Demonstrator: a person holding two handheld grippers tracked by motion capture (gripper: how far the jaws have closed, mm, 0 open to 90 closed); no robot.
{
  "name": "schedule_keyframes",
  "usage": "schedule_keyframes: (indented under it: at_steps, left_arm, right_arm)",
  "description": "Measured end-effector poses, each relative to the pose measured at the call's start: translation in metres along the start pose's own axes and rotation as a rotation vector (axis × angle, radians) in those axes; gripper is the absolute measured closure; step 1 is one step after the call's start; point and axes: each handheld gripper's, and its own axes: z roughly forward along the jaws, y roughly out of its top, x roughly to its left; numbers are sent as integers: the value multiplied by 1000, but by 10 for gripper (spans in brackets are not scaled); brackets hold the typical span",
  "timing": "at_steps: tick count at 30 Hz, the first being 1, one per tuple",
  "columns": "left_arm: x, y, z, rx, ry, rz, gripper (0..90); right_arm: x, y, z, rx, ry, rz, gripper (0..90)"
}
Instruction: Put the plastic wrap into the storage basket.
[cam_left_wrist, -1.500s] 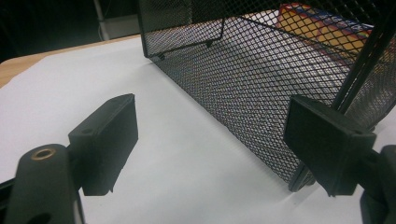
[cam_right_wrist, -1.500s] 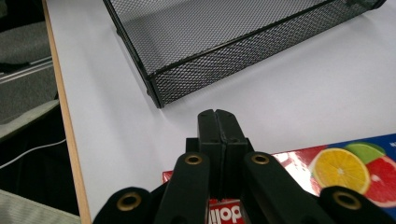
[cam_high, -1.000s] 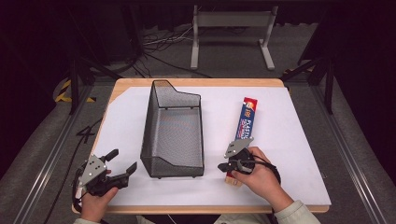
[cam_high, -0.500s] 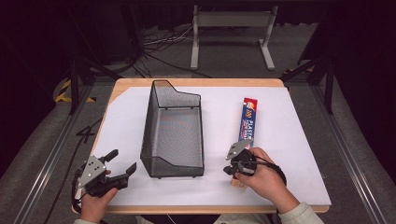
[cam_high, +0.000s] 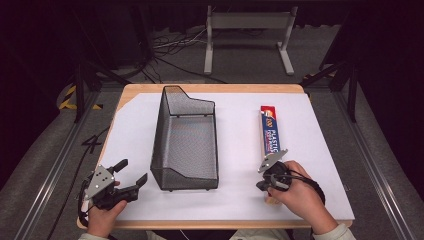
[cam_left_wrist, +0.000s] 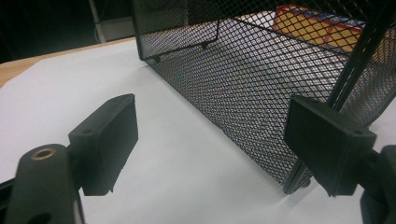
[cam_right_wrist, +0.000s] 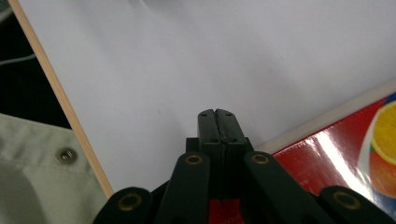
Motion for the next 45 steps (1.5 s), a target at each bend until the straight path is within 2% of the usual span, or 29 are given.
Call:
schedule_keyframes:
  at_steps: [7, 8, 16, 18, 21, 26, 27, 29, 30, 31, 32, 33, 34, 35, 36, 38, 39, 42, 45]
  left_arm:
    - [0, 1, 2, -4, -5, -1, 186]
    - [0, 1, 2, -4, -5, -2, 186]
    - [0, 1, 2, -5, -5, -2, 186]
    - [0, 1, 2, -5, -5, -2, 186]
    - [0, 1, 3, -5, -8, 0, 186]
    - [0, 2, 3, -2, -7, 0, 186]
    - [0, 2, 3, -4, -7, 0, 186]
    - [0, 2, 4, -8, -8, -1, 186]
    - [0, 2, 4, -8, -7, 0, 186]
    - [0, 2, 4, -8, -7, 0, 186]
    - [0, 2, 5, -8, -7, 1, 186]
    - [0, 2, 5, -9, -7, 1, 186]
    - [0, 2, 5, -9, -7, 1, 186]
    - [0, 2, 5, -8, -7, 2, 186]
    - [0, 3, 5, -9, -7, 1, 186]
    - [0, 3, 5, -10, -6, 1, 186]
    - [0, 3, 5, -12, -5, 0, 186]
    - [0, 2, 4, -15, -5, -5, 186]
    - [1, 2, 3, -15, -1, -6, 186]
  right_arm:
    - [-11, -17, -10, 21, -23, 62, 900]
    - [-14, -24, -14, 25, -27, 83, 900]
    - [-25, -41, -25, 47, -56, 129, 900]
    - [-30, -48, -29, 57, -79, 154, 900]
    - [-34, -53, -32, 47, -79, 177, 900]
    - [-34, -54, -32, 42, -75, 165, 900]
    - [-35, -55, -36, -26, -40, 161, 900]
    - [-35, -55, -42, -96, -20, 156, 893]
    - [-36, -56, -46, -149, -10, 159, 839]
    - [-36, -56, -46, -149, -10, 159, 839]
    - [-36, -56, -55, -270, -18, 175, 744]
    - [-36, -57, -59, -320, -23, 176, 730]
    - [-36, -58, -61, -365, -29, 181, 686]
    - [-36, -58, -64, -435, -32, 193, 619]
    - [-36, -58, -64, -435, -32, 193, 619]
    - [-36, -60, -67, -583, -50, 217, 467]
    - [-37, -62, -69, -678, -75, 225, 417]
    - [-38, -62, -69, -768, -142, 230, 275]
    - [-39, -62, -68, -816, -165, 260, 227]
